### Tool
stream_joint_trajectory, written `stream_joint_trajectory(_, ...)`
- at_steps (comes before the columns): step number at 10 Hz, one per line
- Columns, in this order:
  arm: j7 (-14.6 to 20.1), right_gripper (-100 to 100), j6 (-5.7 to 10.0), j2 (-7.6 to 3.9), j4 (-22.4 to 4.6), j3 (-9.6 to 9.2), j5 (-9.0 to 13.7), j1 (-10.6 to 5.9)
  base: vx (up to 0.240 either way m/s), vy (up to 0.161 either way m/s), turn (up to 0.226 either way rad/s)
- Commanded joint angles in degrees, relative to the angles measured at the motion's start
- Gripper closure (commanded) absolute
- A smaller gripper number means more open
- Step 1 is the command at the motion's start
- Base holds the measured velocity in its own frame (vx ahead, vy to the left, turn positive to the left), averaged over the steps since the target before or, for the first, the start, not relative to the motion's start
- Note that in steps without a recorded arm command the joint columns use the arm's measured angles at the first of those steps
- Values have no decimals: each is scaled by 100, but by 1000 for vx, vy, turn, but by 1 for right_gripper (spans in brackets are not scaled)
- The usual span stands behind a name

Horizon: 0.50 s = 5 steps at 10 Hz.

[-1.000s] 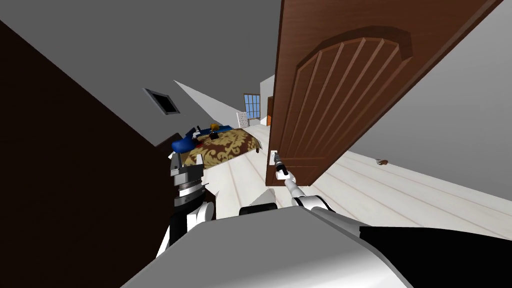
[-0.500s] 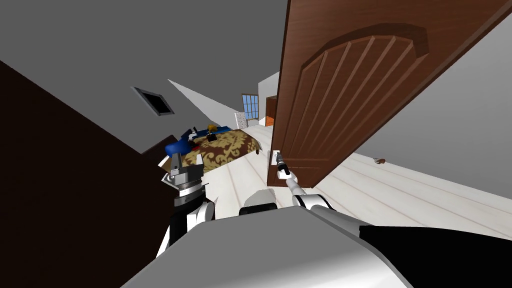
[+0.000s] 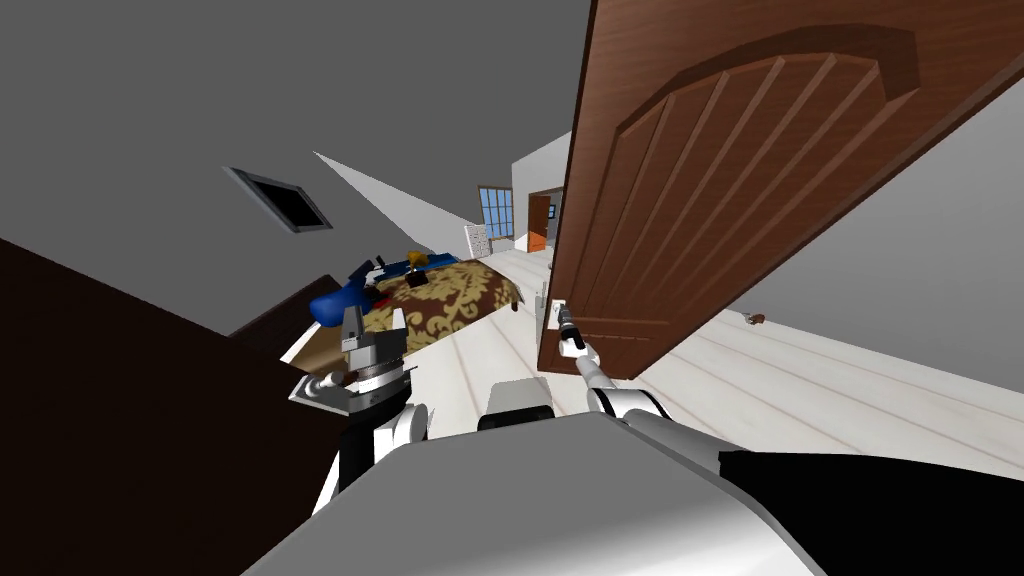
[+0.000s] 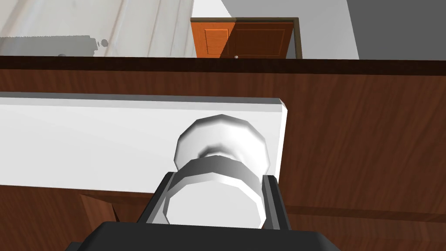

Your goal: Push the door open

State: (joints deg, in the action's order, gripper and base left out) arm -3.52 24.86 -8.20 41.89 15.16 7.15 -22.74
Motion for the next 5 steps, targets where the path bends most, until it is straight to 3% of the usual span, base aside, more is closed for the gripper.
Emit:
stream_joint_trajectory(1, -16, 100, 14, -25, -25, 73, 23, -21, 172, 97, -51)
stream_joint_trajectory(5, -61, 100, 34, -97, -69, 232, 72, 1, 137, 59, -53)
